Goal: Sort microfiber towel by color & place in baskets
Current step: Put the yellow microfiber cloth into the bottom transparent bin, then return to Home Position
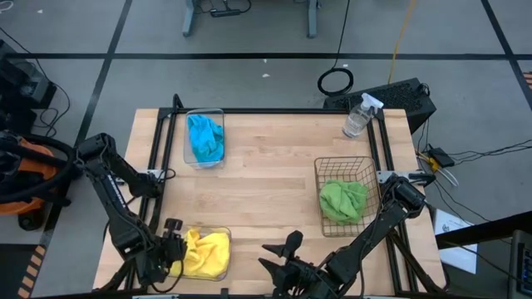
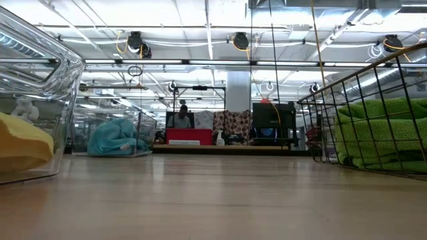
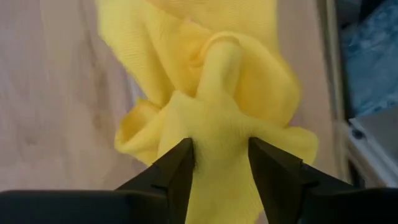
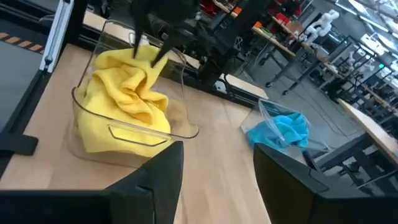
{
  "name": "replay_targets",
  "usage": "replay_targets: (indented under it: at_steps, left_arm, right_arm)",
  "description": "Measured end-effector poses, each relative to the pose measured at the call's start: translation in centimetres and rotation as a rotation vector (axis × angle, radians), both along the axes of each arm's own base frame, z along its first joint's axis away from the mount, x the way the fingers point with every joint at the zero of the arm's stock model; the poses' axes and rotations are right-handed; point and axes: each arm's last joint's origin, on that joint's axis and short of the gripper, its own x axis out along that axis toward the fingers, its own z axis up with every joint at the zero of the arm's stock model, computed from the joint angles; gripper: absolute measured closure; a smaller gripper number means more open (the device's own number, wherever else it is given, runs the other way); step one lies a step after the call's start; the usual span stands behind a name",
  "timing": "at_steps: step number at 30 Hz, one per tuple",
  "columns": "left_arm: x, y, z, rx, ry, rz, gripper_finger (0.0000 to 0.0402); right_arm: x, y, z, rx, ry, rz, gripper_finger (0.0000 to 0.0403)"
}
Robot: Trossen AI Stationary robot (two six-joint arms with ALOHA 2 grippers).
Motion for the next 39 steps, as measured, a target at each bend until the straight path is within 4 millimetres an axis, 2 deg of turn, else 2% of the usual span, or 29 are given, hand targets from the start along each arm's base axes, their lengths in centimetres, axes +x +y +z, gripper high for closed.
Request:
replay_targets:
  at_steps: [4, 8, 11, 15, 18, 21, 24, 27, 30, 32, 34, 39]
  left_arm:
    - [0.4, 0.3, 0.4, 0.112, -0.142, -0.015, 0.0242]
    - [0.9, 0.2, 0.5, 0.190, -0.284, -0.088, 0.0267]
    - [1.2, 0.2, 0.5, 0.187, -0.270, -0.141, 0.0287]
    - [1.1, 0.1, 0.6, 0.138, -0.222, -0.106, 0.0306]
    - [0.2, -0.4, 0.5, 0.065, -0.143, -0.112, 0.0326]
    - [-0.8, -1.0, 0.5, 0.063, -0.161, -0.137, 0.0357]
    - [-1.4, -1.0, -0.9, 0.094, -0.204, -0.153, 0.0392]
    - [-1.6, -0.3, -3.6, 0.135, -0.216, -0.190, 0.0396]
    - [-0.6, 0.2, -5.3, 0.102, -0.260, -0.213, 0.0398]
    - [0.3, 0.4, -5.3, 0.105, -0.300, -0.229, 0.0398]
    - [1.3, 0.6, -4.7, 0.140, -0.347, -0.255, 0.0398]
    - [4.2, 1.4, -1.4, 0.241, -0.542, -0.318, 0.0399]
  right_arm:
    - [0.2, 0.0, 0.2, -0.024, 0.001, 0.013, 0.0231]
    - [0.6, 0.0, 0.5, -0.055, -0.004, 0.035, 0.0267]
    - [0.6, 0.0, 0.4, -0.047, 0.017, 0.071, 0.0295]
    - [0.6, 0.0, 0.4, -0.063, 0.025, 0.077, 0.0326]
    - [0.7, -0.1, 0.4, -0.064, 0.027, 0.076, 0.0346]
    - [1.0, -0.5, 0.5, -0.061, 0.024, 0.067, 0.0365]
    - [1.2, -0.6, 0.5, -0.031, 0.040, 0.112, 0.0387]
    - [1.1, -0.5, 1.3, 0.008, 0.063, 0.220, 0.0399]
    - [0.3, -1.0, 2.7, -0.003, 0.085, 0.249, 0.0401]
    - [-0.3, -1.7, 3.5, -0.021, 0.121, 0.242, 0.0402]
    - [-0.7, -2.8, 3.7, -0.020, 0.160, 0.214, 0.0402]
    - [-1.5, -6.6, 3.2, 0.023, 0.195, 0.140, 0.0402]
